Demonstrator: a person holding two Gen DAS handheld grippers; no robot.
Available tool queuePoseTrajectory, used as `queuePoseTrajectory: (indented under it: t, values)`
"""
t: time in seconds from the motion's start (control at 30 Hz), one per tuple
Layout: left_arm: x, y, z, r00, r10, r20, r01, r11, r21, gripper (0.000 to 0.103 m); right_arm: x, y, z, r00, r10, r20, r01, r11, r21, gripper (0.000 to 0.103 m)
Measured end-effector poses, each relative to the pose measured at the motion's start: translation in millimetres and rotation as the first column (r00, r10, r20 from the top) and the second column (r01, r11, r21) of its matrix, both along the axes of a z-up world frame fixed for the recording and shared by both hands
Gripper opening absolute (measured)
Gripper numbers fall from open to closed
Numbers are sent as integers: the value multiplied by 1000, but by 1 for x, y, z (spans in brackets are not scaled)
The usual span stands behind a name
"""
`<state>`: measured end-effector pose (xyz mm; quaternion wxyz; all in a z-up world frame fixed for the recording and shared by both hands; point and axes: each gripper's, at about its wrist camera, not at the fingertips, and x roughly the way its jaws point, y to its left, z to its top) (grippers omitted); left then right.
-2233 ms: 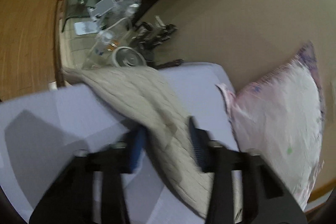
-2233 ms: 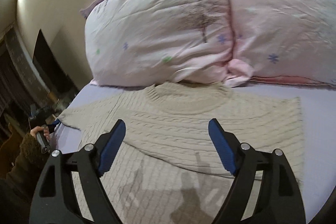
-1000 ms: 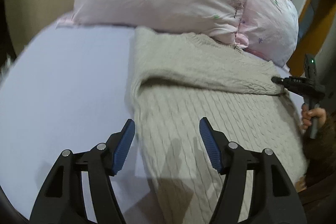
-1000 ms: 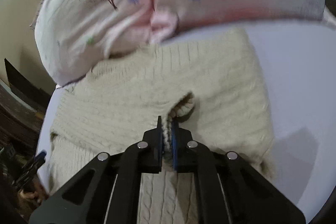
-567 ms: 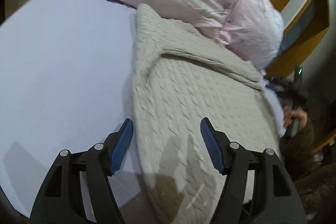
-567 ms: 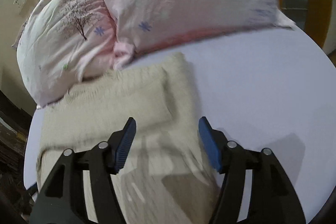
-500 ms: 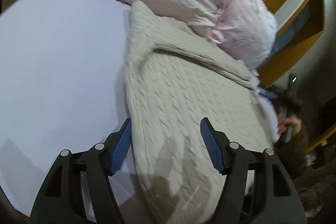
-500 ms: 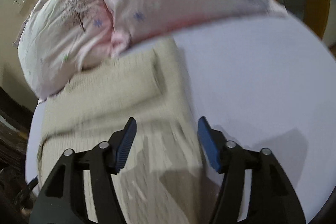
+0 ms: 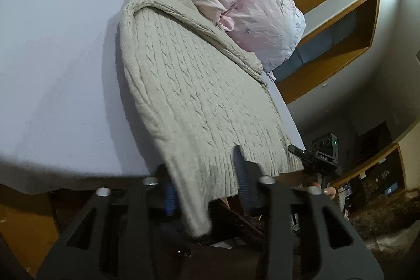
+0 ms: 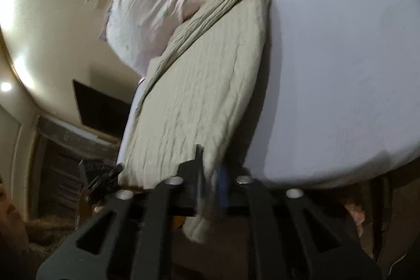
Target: Fold small clothes
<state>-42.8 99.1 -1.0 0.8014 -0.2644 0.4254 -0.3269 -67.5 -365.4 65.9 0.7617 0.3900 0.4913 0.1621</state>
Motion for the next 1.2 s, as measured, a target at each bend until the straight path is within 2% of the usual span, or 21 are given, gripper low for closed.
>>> queuePoseTrajectory:
  t: [0.03,0.13,0.2,0.27,0.33,0.43,0.53,0.57,0.67,0.7,0.73,0.77,0.8,0.83,0.87,0.93,0.97,1.03,1.1,1.17,1.2]
  values:
    - [2,0,4,1000,-3,2,3,1000,-6,8,4,3,4,1000,4,17,-4,1000,11,8]
    - [25,2,34,998,21,57,-19,1000,-21,7,34,4,35,991,0,137,-4,1000,29,8]
    - [48,4,54,993,55,104,-55,998,3,7,71,-2,63,969,-32,244,26,999,28,8]
    - [86,6,75,979,126,161,-134,990,37,7,105,-12,78,951,-86,297,79,996,35,8]
    - [135,9,84,959,219,178,-230,972,43,7,150,-24,80,934,-173,312,159,985,71,8]
    - [202,12,81,935,324,145,-334,941,56,7,211,-46,53,912,-338,233,317,940,123,8]
    - [271,-1,62,931,356,85,-364,921,135,7,246,-64,7,884,-459,86,452,887,91,7]
    - [286,-6,52,930,362,59,-366,915,169,7,255,-67,-13,865,-501,9,498,862,91,7]
    - [305,-7,34,933,360,14,-355,915,193,7,262,-69,-36,829,-558,-46,559,822,108,8]
    - [306,-7,33,936,353,11,-349,919,185,7,263,-72,-38,817,-574,-51,575,807,134,15]
    - [306,-6,34,937,349,7,-345,922,174,7,266,-76,-39,812,-581,-57,581,797,163,36]
    - [307,-4,35,938,347,-4,-343,927,154,9,267,-81,-39,805,-590,-53,586,779,224,44]
    - [306,1,37,939,344,-18,-339,932,125,13,270,-83,-38,802,-596,-33,583,770,261,61]
    - [305,6,39,940,341,-27,-337,936,103,21,274,-83,-35,800,-600,-11,580,768,272,79]
    - [301,11,45,937,348,-21,-345,934,90,30,275,-85,-27,795,-605,47,573,774,271,83]
    - [284,19,59,914,401,51,-405,906,125,88,275,-85,-17,790,-603,110,574,791,210,86]
    - [276,19,65,906,414,83,-422,895,144,90,273,-84,-15,792,-596,131,569,799,196,87]
    - [264,21,69,920,378,106,-391,904,173,90,267,-84,-10,797,-586,146,560,807,188,91]
    - [258,18,61,936,343,77,-351,917,191,90,261,-88,-6,799,-580,161,550,812,197,93]
    - [258,13,45,953,304,9,-299,932,207,87,256,-93,-1,806,-566,173,538,823,184,94]
    - [260,8,37,954,298,-11,-289,933,214,81,256,-92,-1,813,-553,180,528,832,170,94]
